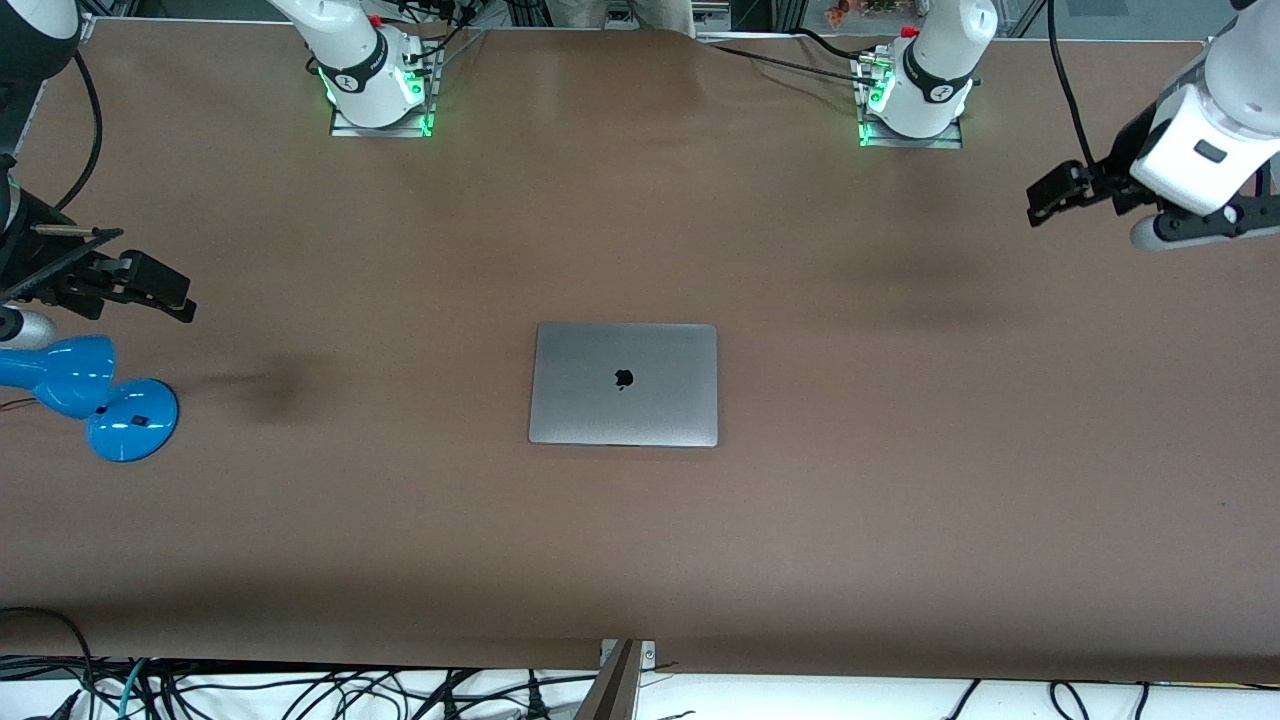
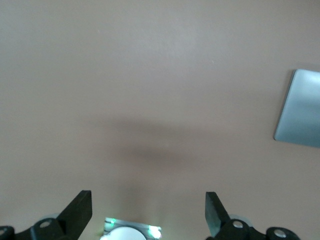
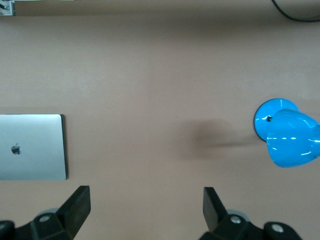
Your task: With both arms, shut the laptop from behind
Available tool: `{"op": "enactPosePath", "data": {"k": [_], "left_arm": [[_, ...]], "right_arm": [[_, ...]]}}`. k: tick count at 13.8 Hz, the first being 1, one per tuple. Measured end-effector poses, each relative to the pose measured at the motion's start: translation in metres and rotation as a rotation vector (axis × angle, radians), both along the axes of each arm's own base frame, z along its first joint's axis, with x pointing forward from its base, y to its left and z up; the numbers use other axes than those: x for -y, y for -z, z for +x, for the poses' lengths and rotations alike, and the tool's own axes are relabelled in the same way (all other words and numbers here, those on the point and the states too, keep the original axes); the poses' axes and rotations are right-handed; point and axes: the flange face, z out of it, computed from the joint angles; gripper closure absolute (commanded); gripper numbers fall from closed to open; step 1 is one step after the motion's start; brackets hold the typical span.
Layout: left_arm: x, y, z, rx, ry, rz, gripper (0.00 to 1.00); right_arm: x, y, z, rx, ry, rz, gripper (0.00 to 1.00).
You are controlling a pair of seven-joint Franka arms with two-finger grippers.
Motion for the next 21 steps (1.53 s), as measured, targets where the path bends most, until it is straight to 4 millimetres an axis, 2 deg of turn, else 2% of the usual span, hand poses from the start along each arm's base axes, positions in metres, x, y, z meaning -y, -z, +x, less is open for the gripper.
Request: {"op": "enactPosePath", "data": {"k": [2,4,9,11,13,15,17,19,21], "left_arm": [[-0.020,-0.006,-0.015,-0.006,0.031,-0.034,0.00],[-0.043,-0.015,-0.022,0.005,0.047,-0.037,0.00],[-0.091,-0.025,-0.024,0.029,0.007,-0.046,0.00],[-0.102,-0.025,-0.023,0.031,0.025,-0.055,0.00],[-0.097,-0.022,-0.022,0.027,0.050,-0.055,0.00],[-0.079,-0.020,-0.019,0.019,0.082,-0.046,0.00],[-0.063,-0.017,-0.017,0.014,0.110,-0.038,0.00],[-0.062,-0.017,-0.016,0.012,0.112,-0.037,0.00],[-0.063,-0.017,-0.016,0.012,0.108,-0.037,0.00]], "right_arm": [[0.011,-0.001,0.000,0.001,0.013,0.010,0.00],[0.016,-0.001,0.000,0.001,0.021,0.011,0.00],[0.018,0.000,0.001,-0.001,0.023,0.008,0.00],[0.020,0.001,0.001,-0.004,0.027,0.007,0.00],[0.020,0.003,0.000,-0.009,0.027,0.003,0.00],[0.019,0.005,-0.001,-0.022,0.023,-0.012,0.00],[0.000,0.007,-0.002,-0.027,-0.007,-0.023,0.00],[-0.023,0.010,-0.004,-0.030,-0.007,-0.036,0.00],[-0.022,0.013,-0.003,-0.037,0.004,-0.041,0.00]]}}
